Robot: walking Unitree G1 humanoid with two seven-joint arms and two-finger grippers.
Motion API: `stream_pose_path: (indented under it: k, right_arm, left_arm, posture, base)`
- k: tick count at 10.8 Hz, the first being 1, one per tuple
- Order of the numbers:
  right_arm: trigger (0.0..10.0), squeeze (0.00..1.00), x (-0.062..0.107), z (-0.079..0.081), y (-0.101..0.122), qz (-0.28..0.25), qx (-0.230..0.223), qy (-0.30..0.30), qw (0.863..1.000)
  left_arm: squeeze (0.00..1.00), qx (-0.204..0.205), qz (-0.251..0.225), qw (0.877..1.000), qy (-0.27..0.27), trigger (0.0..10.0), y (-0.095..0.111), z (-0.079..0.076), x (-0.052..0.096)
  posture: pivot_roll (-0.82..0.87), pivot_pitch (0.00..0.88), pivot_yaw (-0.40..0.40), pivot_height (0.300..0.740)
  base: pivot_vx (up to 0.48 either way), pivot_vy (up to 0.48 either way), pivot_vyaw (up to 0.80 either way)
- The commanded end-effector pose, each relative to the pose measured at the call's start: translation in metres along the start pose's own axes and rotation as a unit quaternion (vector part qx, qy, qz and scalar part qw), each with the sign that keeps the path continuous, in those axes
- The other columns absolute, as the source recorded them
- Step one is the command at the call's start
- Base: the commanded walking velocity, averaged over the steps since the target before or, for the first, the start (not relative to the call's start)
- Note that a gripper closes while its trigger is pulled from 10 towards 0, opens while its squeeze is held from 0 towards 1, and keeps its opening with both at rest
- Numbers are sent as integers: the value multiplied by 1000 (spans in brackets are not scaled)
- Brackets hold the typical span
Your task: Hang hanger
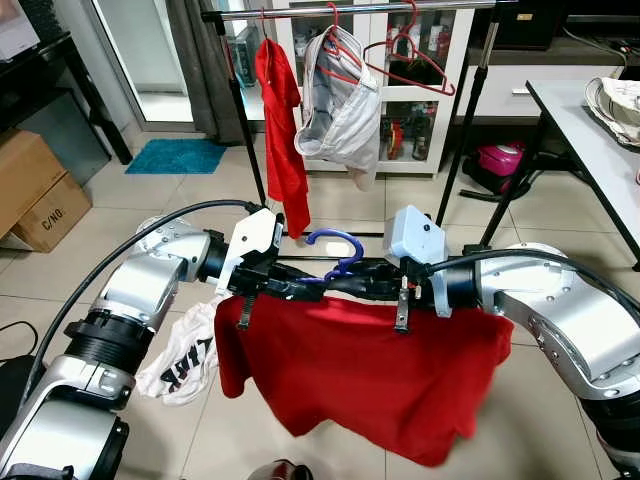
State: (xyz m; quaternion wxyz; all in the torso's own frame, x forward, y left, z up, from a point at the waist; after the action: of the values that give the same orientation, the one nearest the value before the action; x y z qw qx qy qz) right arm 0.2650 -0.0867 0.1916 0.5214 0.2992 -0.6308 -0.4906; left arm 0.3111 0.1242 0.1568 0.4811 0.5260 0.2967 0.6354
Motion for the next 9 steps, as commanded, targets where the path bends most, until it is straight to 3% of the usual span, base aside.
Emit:
stream_pose_path:
  k: [1,2,3,6,8,9]
  right_arm:
    - [0,0,-5,9,-7,7,-24,38,999]
    - [0,0,-4,9,-8,6,-29,38,999]
    - [0,0,-2,7,-11,10,-39,27,999]
    - [0,0,7,2,-31,31,-68,-11,997]
    - [0,0,13,-1,-42,33,-94,-47,994]
    - [0,0,15,-5,-55,32,-122,-97,987]
  left_arm:
    - [0,-35,-22,998,52,2275,18,15,12]
    - [0,-29,-34,997,65,10000,19,18,12]
    - [1000,-17,-51,996,66,10000,20,18,14]
    - [1000,-6,-95,993,63,10000,33,13,21]
    - [1000,12,-124,982,144,10000,37,20,26]
    - [1000,29,-110,968,224,10000,27,26,29]
  posture:
    - [-154,0,124,740]
    - [-154,0,124,740]
    - [-154,0,123,740]
    - [-151,0,122,740]
    - [-156,0,124,740]
    - [-155,0,118,740]
  base:
    - [0,0,0]
    - [0,0,0]
    - [0,0,0]
    - [0,0,0]
    - [0,0,0]
    - [0,0,0]
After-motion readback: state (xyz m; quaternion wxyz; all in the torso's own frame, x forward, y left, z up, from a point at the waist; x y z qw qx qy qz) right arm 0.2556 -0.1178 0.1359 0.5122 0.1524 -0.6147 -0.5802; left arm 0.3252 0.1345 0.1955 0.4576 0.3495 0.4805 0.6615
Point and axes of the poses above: a point about 5 cm out from each wrist's last joint towards the gripper, its own x axis pointing back from the gripper into the wrist, its own y axis along the axis of the wrist's last joint, z = x × y, the point moved 2 cm from there along -x, pointing out of the wrist towards the gripper, and after that the axes turned 11 degrees about -x, right-handed, at the moved point
